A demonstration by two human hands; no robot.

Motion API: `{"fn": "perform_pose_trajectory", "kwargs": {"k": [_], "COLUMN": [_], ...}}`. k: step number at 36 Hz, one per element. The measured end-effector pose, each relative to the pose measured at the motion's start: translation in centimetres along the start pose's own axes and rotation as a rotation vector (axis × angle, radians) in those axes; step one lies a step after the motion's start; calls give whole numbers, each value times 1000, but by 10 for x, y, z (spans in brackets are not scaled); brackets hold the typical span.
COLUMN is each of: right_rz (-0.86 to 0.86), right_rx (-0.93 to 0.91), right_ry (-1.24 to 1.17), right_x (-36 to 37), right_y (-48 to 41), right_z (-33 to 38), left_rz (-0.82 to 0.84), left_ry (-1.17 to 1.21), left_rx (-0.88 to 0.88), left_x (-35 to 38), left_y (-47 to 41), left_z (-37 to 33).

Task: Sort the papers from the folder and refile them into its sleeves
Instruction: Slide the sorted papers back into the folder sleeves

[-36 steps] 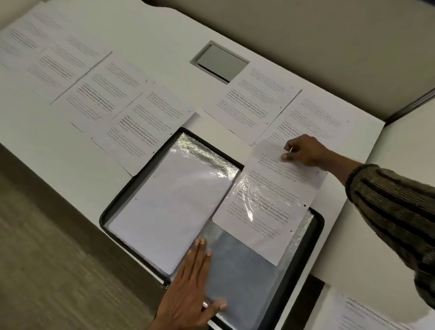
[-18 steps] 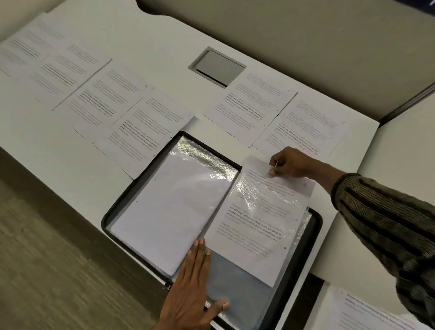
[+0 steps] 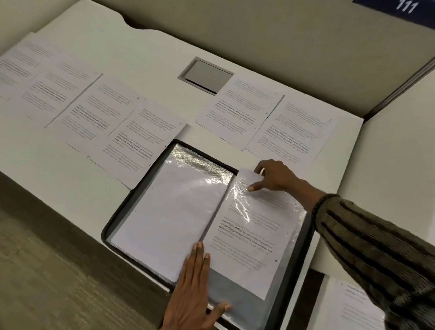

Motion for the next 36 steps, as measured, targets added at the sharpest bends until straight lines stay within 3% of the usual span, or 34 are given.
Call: {"fn": "perform_pose_trajectory", "kwargs": {"k": [10,16,24,30,36], "right_rz": [-244,-365,-241,-257,-107], "right_rx": [89,32,26,59,29], "right_ry": [-134,-139,-143,-178,-219], "right_x": [17,20,34,37,40], "right_y": [13,24,32,32,31], "right_z": [8,11,13,11,18], "left_rz": [51,90,113,168,200], "left_ry": [-43,-97,-97,-126,-132], "left_rx": [46,62,91,92,98], "left_x": [-9,-11,-16,-17,-21], "left_y": [4,5,6,7,6], "left_z": [7,9,9,12,13]}}
Point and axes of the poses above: each hand's wrist, its own y-axis away from the middle knuckle, its own x-axis out of the palm, z = x × y, the point moved 5 cm from there along -y, towards the middle knuckle, and after that the axes turned 2 degrees about y, right-handed, at the moved point
